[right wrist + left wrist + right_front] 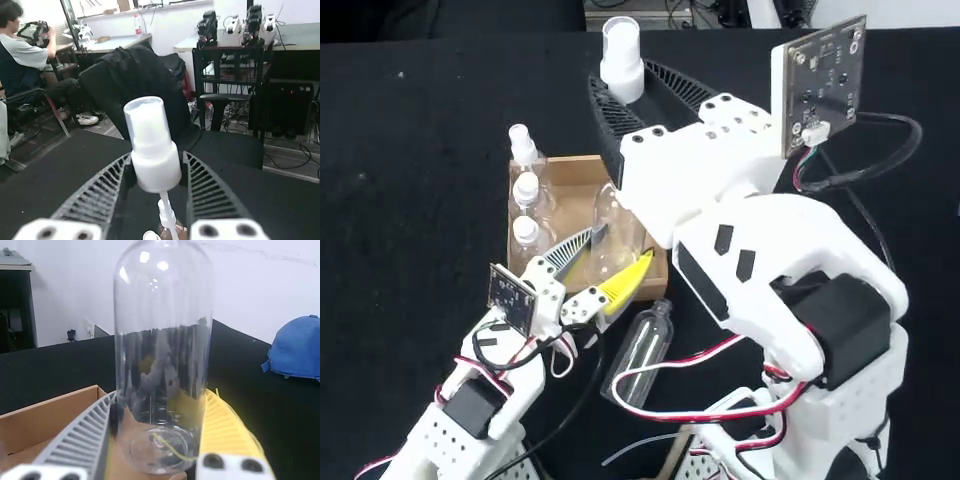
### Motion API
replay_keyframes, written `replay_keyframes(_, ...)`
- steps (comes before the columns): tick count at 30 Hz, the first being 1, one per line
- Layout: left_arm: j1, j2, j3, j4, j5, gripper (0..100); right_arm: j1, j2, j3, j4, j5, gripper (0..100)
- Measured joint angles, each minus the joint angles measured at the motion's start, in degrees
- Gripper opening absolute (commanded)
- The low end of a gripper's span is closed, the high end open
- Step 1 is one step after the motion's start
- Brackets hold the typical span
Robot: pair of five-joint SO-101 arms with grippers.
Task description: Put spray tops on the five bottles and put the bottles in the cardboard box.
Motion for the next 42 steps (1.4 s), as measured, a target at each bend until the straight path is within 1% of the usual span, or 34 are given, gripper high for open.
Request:
replay_keyframes(7, 0.0, 0.0, 0.0, 0.4, 0.0, 10, 0.0, 0.0, 0.0, 0.3, 0.2, 8.9)
replay_keyframes(15, 0.0, 0.0, 0.0, 0.7, 0.0, 10, 0.0, 0.0, -8.4, 0.4, 0.2, 8.9)
replay_keyframes(20, 0.0, 0.0, 0.0, 0.7, 0.0, 10, 0.0, -0.1, -9.6, 2.4, 0.2, 8.9)
replay_keyframes(35, 0.0, 0.0, 0.0, 0.7, 0.0, 10, 0.0, -0.1, 4.7, 2.9, 0.2, 9.3)
replay_keyframes(37, 0.0, 0.0, 0.0, 0.7, 0.0, 10, -0.1, -0.1, 5.9, 3.9, 0.2, 11.5)
replay_keyframes(42, 0.0, 0.0, 0.0, 0.7, 0.0, 10, -2.6, 0.0, 6.1, 10.9, 0.2, 27.3)
